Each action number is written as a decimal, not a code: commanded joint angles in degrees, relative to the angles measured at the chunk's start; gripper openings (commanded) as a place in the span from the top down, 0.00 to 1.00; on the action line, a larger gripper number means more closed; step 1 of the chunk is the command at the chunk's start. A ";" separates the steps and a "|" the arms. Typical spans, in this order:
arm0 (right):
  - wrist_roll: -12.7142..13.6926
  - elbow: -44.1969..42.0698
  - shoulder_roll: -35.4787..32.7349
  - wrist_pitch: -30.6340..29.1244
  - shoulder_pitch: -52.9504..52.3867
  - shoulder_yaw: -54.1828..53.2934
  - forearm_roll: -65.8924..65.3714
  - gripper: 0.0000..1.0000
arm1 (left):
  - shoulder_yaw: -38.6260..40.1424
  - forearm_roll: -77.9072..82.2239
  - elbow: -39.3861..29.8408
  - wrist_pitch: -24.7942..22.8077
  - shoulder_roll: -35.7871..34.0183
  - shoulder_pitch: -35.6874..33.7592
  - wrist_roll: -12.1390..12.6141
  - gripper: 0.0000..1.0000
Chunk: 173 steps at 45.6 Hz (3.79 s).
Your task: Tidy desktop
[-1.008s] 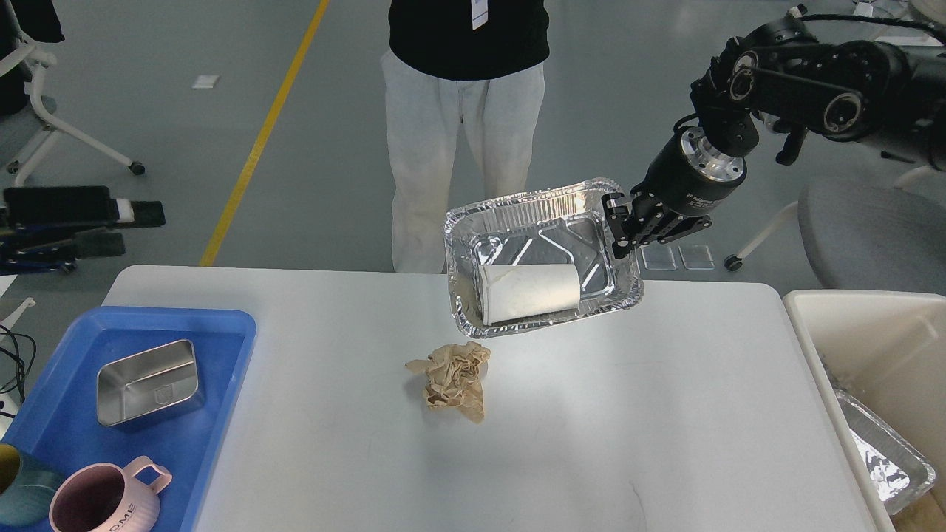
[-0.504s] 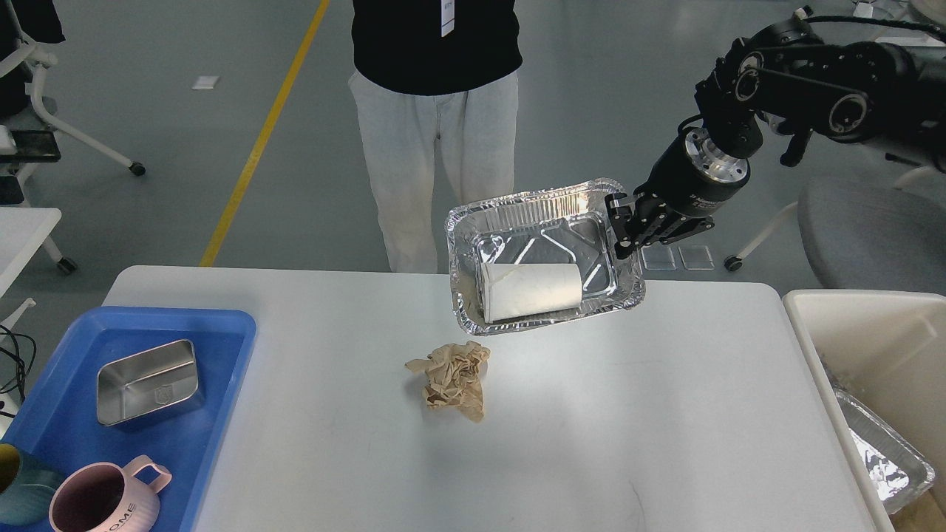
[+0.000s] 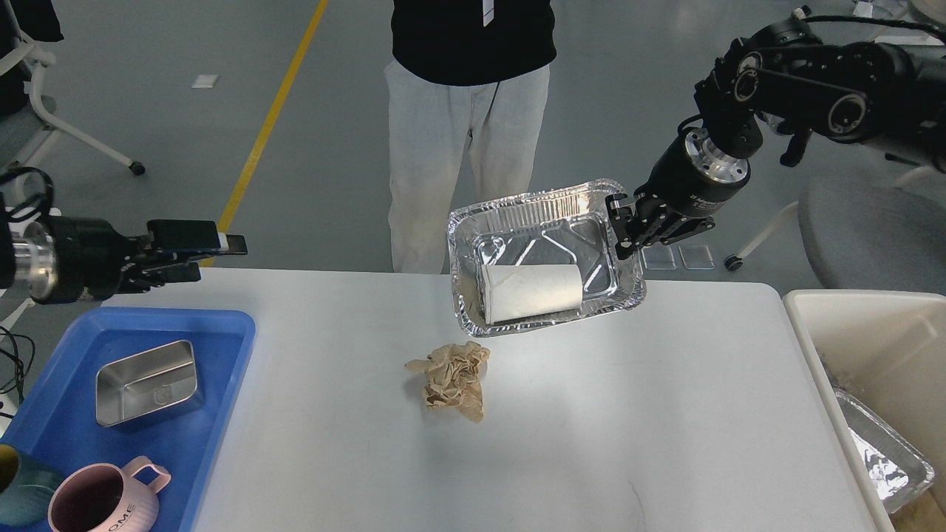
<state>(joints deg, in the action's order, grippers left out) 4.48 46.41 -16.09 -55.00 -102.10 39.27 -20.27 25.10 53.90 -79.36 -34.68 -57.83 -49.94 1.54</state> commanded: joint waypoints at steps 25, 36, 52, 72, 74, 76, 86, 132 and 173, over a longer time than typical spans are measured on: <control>0.00 -1.05 -1.31 0.00 -0.03 -0.34 0.05 1.00 | -18.76 5.78 36.81 6.65 46.21 -6.57 3.03 0.03; 0.00 -0.97 -2.28 0.00 0.06 -0.34 -0.04 1.00 | -24.04 5.78 48.50 8.58 58.44 -8.51 2.94 0.03; 0.00 -0.79 -2.63 0.00 0.06 -0.34 -0.39 1.00 | -33.18 5.78 52.81 12.80 62.22 -8.51 3.11 0.03; 0.00 -0.88 -2.72 0.00 0.06 -0.34 -0.48 1.00 | -36.61 5.34 55.10 11.66 65.47 -7.81 3.11 0.35; 0.00 -0.88 -2.90 0.00 0.06 -0.34 -0.48 1.00 | -36.61 5.25 55.02 10.43 65.56 -7.89 3.03 0.40; 0.00 -0.88 -3.16 0.00 0.06 -0.34 -0.83 1.00 | -36.61 4.99 55.10 9.64 65.56 -7.89 2.94 0.45; 0.00 -0.88 -3.77 0.00 0.33 -0.43 -1.44 1.00 | -36.61 4.90 55.02 8.32 65.56 -7.98 1.45 0.68; 0.00 -0.97 -4.66 0.00 1.29 -0.60 -1.62 1.00 | -25.46 3.85 29.54 -10.57 35.52 -18.18 -2.25 1.00; 0.00 -1.14 -3.95 0.00 1.91 -0.69 -1.53 1.00 | -12.97 -21.82 12.83 -20.32 -4.66 -42.43 -7.78 1.00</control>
<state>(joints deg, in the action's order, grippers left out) 4.48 45.24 -20.12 -55.00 -100.19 38.57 -21.87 12.56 33.57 -66.50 -55.00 -61.81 -89.91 -5.65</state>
